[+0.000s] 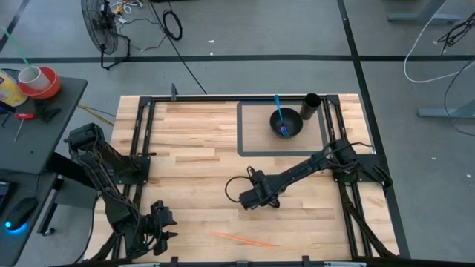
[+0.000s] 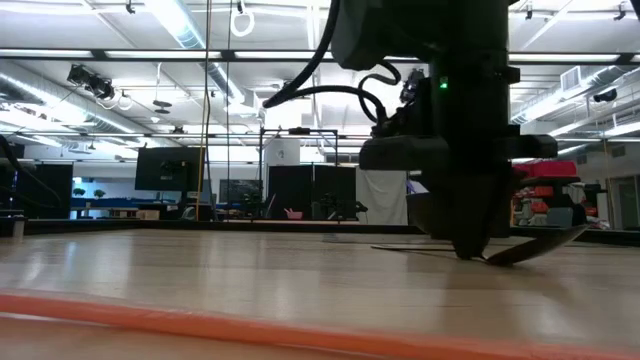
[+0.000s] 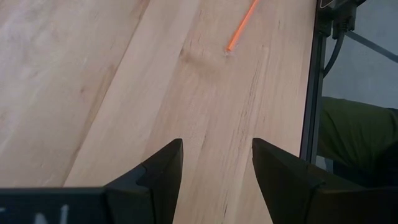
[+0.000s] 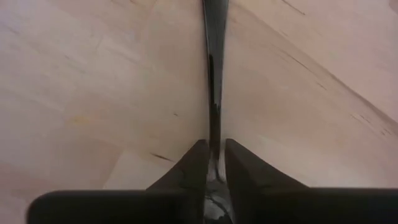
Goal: Pick & Place Utensil
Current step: Put the black spoon into the black bowl
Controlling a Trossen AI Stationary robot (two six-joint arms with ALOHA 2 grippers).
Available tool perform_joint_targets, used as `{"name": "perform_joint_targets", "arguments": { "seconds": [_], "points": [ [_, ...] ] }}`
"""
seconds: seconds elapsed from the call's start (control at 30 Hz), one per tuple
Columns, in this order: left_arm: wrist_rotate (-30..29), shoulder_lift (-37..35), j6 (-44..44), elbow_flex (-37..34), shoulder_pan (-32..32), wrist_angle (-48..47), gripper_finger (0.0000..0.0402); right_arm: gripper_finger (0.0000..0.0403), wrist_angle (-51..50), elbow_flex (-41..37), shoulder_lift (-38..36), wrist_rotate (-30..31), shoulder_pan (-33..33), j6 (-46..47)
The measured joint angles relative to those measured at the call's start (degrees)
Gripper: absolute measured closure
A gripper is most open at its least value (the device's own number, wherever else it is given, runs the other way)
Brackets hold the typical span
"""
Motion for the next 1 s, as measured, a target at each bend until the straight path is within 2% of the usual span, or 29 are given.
{"name": "perform_joint_targets", "arguments": {
  "seconds": [0.17, 0.3, 0.5, 0.63, 0.83, 1.0],
  "points": [
    [-0.01, 0.00, 0.00, 0.02, 0.00, 0.00, 0.0204, 0.0308, 0.14, 0.02, -0.76, -1.04, -1.47, -3.62],
    [0.00, 0.00, 0.00, 0.02, 0.00, 0.00, 0.0204, 0.0300, 0.12, 0.02, -0.73, -2.21, -3.71, -8.35],
    [0.00, 0.00, 0.00, 0.01, 0.00, 0.00, 0.0204, 0.0314, 1.47, -0.02, -0.73, -5.19, -7.94, -16.44],
    [0.00, 0.00, 0.00, 0.00, 0.00, 0.00, 0.0204, 0.0326, 5.74, -1.94, -1.09, -10.52, -10.21, -20.83],
    [0.00, 0.00, 0.00, 0.02, 0.00, 0.00, 0.0204, 0.0336, 6.31, -4.42, -1.23, -13.75, -12.08, -20.25],
    [0.00, 0.00, 0.00, 0.00, 0.00, 0.00, 0.0204, 0.0340, 6.94, -4.55, -1.14, -12.47, -11.85, -18.77]
  ]
}}
